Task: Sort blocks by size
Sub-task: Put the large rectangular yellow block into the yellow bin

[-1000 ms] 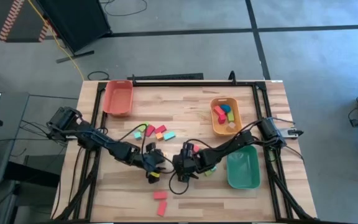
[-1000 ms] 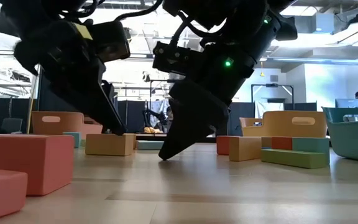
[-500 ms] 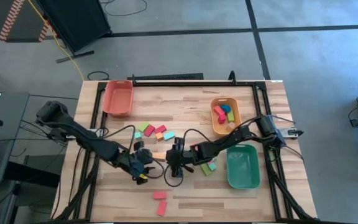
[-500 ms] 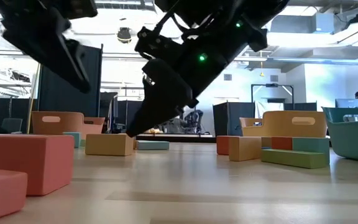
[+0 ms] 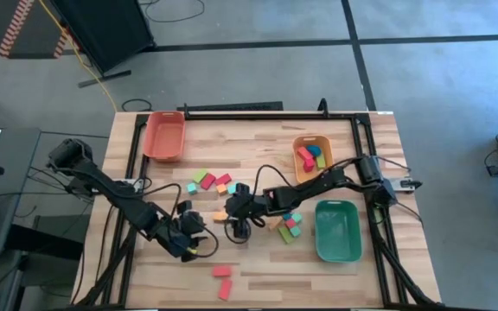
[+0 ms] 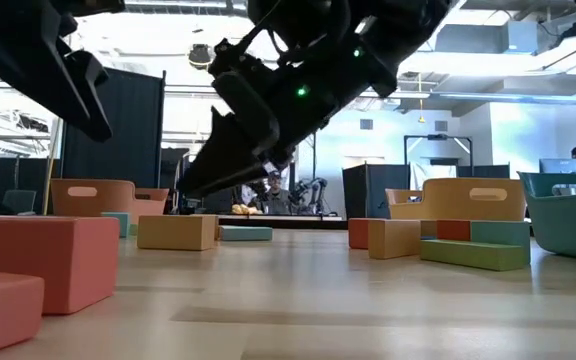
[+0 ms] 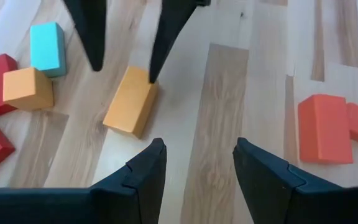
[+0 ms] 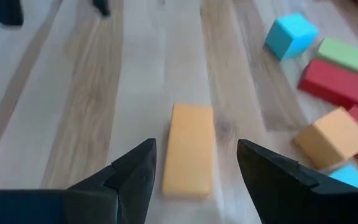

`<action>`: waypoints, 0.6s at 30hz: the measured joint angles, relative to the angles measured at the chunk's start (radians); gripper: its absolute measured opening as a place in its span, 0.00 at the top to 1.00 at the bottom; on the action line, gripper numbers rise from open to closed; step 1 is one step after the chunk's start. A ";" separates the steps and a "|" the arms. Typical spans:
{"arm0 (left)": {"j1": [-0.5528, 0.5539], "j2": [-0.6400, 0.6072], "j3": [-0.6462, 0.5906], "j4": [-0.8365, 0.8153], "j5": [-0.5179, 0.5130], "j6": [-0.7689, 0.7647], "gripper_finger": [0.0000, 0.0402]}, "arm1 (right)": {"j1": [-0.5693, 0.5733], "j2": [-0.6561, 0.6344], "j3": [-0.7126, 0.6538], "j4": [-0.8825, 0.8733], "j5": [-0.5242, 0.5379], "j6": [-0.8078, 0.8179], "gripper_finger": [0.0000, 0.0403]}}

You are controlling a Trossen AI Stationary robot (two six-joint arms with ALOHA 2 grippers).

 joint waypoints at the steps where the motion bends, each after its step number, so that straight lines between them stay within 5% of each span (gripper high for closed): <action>1: 0.000 0.000 0.000 -0.001 0.000 -0.001 0.56 | 0.000 0.009 0.001 0.019 0.000 -0.001 0.34; 18: -0.023 0.001 0.000 -0.005 -0.019 -0.021 0.56 | -0.023 0.132 0.030 0.065 -0.021 0.038 0.36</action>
